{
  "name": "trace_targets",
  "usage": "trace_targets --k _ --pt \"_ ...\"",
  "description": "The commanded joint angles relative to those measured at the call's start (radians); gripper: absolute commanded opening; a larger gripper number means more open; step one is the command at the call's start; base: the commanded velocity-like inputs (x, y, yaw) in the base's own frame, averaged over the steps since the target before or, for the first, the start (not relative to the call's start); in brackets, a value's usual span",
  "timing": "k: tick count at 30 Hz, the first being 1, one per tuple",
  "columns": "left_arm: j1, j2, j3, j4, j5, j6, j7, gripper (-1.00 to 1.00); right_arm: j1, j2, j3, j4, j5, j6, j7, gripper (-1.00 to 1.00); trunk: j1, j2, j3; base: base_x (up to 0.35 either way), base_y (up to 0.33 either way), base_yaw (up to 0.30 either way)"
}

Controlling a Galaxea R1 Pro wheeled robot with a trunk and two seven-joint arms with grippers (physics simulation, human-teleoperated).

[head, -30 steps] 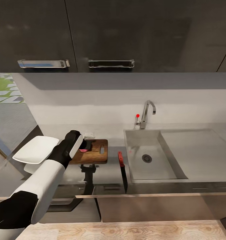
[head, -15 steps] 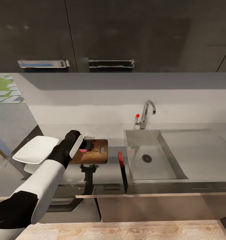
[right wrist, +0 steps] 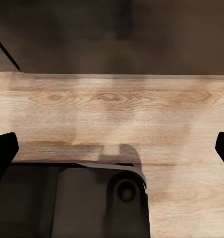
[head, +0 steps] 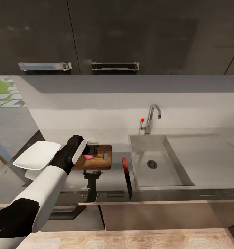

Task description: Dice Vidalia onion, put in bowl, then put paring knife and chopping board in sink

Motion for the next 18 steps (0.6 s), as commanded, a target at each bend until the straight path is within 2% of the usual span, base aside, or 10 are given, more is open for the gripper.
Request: trace_targets --k 1,10,18 --pt "-0.001 0.000 -0.002 -0.001 0.010 0.003 0.010 1.00 0.000 0.001 -0.004 -0.002 0.011 0.000 -0.007 1.00 0.001 -0.002 -0.002 0.000 0.000 0.000" --pt "-0.001 0.000 -0.002 -0.004 0.010 0.003 0.010 1.00 0.000 0.001 -0.004 -0.002 0.010 0.000 -0.007 1.00 0.001 -0.002 -0.002 -0.006 0.000 0.000" --pt "-0.001 0.000 -0.002 -0.003 0.010 0.004 0.009 1.00 0.000 0.001 -0.004 -0.002 0.011 0.000 -0.007 1.00 0.001 -0.002 -0.002 -0.270 0.000 0.000"
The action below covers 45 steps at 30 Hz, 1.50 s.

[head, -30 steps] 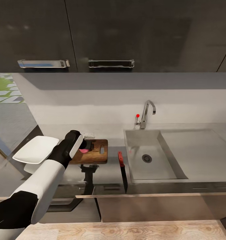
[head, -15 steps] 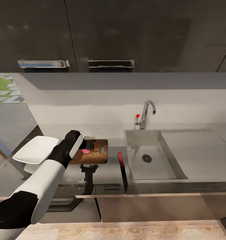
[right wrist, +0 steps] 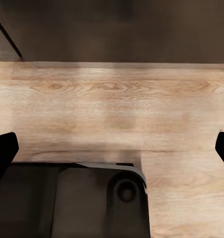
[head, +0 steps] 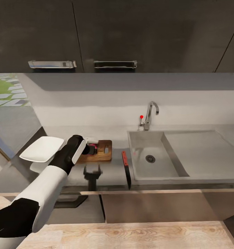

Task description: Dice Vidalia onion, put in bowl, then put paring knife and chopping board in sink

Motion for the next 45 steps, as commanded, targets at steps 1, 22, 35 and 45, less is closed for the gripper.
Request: trace_targets --k 1,22,35,45 --pt "-0.001 0.000 -0.002 0.000 0.011 0.003 0.010 1.00 0.000 0.001 -0.004 -0.002 0.011 0.000 -0.007 1.00 0.000 -0.002 -0.002 -0.331 0.000 0.000" --pt "-0.001 0.001 -0.002 0.004 0.012 0.003 0.010 1.00 0.000 0.001 -0.004 -0.002 0.011 0.000 -0.007 1.00 0.000 -0.002 -0.002 -0.336 0.000 0.000" --pt "-0.001 0.002 -0.002 0.006 0.012 0.002 0.011 1.00 0.000 0.001 -0.004 -0.002 0.011 0.000 -0.007 1.00 0.000 -0.002 -0.002 -0.336 0.000 0.000" --pt "-0.001 0.003 -0.002 -0.001 0.012 0.004 0.009 1.00 0.000 0.000 -0.004 -0.002 0.011 0.000 -0.007 1.00 0.000 -0.002 -0.002 -0.230 0.000 0.000"
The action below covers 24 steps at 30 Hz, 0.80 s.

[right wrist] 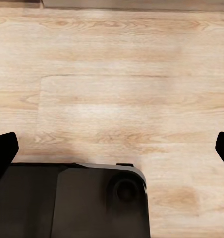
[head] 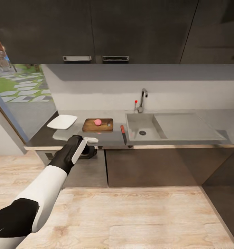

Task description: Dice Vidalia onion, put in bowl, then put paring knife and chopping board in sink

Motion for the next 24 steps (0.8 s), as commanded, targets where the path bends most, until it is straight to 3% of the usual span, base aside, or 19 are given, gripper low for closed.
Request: trace_targets --k 1,9,12,15,24 --pt "-0.001 0.000 -0.002 -0.002 0.010 0.003 0.010 1.00 0.001 0.000 -0.004 -0.002 0.011 0.000 -0.007 1.00 0.000 -0.002 -0.002 -0.048 0.000 0.000" --pt "0.009 0.012 -0.002 -0.142 0.011 0.004 0.010 1.00 0.000 0.000 -0.004 -0.002 0.011 0.000 -0.007 1.00 0.000 -0.002 -0.002 -0.006 0.000 0.000" --pt "0.046 0.018 -0.002 -0.214 0.011 0.005 0.010 1.00 0.000 0.000 -0.004 -0.002 0.010 0.000 -0.007 1.00 0.000 -0.002 -0.002 0.000 0.000 0.000" --pt "0.132 0.041 -0.003 -0.353 0.011 0.005 0.010 1.00 0.000 0.000 -0.004 -0.002 0.011 0.000 -0.007 1.00 0.000 -0.002 -0.002 0.000 0.000 0.000" --pt "0.306 0.087 -0.004 -0.478 0.012 -0.002 0.011 1.00 0.001 0.001 -0.004 -0.002 0.010 0.000 -0.007 1.00 0.000 -0.002 -0.002 0.000 0.000 0.000"
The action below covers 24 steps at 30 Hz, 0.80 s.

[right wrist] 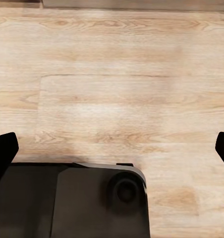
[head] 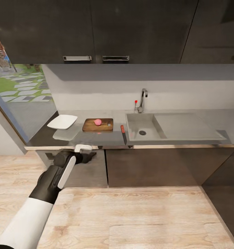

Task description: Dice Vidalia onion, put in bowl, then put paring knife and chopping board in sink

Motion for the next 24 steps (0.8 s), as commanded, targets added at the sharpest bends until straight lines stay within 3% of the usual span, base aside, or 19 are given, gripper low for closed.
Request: trace_targets --k 1,6,7,11,13,19,22,24 --pt "0.021 0.009 -0.003 -0.007 0.011 0.000 0.010 1.00 0.000 0.001 -0.004 -0.002 0.011 0.000 -0.007 1.00 0.001 -0.002 -0.002 0.000 0.000 0.000" --pt "0.120 0.036 -0.003 -0.024 0.011 -0.104 0.011 1.00 0.000 0.001 -0.004 -0.002 0.011 0.000 -0.007 1.00 0.001 -0.002 -0.002 0.000 0.000 0.000" --pt "0.159 0.042 -0.003 -0.027 0.011 -0.163 0.011 1.00 0.000 0.000 -0.004 -0.002 0.011 0.000 -0.007 1.00 0.001 -0.002 -0.002 0.000 0.000 0.000" --pt "0.213 0.056 -0.003 -0.028 0.011 -0.213 0.011 1.00 0.000 0.000 -0.004 -0.002 0.011 0.000 -0.007 1.00 0.001 -0.002 -0.002 0.000 0.000 0.000" --pt "0.267 0.078 -0.004 -0.028 0.012 -0.296 0.011 1.00 0.000 0.000 -0.004 -0.002 0.011 0.000 -0.007 1.00 0.001 -0.002 -0.002 0.000 0.000 0.000" --pt "0.376 0.097 -0.004 -0.023 0.013 -0.456 0.011 1.00 0.000 0.000 -0.004 -0.002 0.010 0.001 -0.007 1.00 0.001 -0.002 -0.002 0.000 0.000 0.000" --pt "0.399 0.098 -0.005 0.079 0.013 -0.510 0.010 1.00 0.000 -0.001 -0.004 -0.002 0.011 0.000 -0.007 1.00 0.001 -0.002 -0.002 0.000 0.000 0.000" --pt "0.403 0.095 -0.008 0.185 0.013 -0.602 0.009 1.00 0.000 -0.001 -0.004 -0.002 0.011 0.000 -0.008 1.00 0.001 -0.002 -0.002 0.000 0.000 0.000"
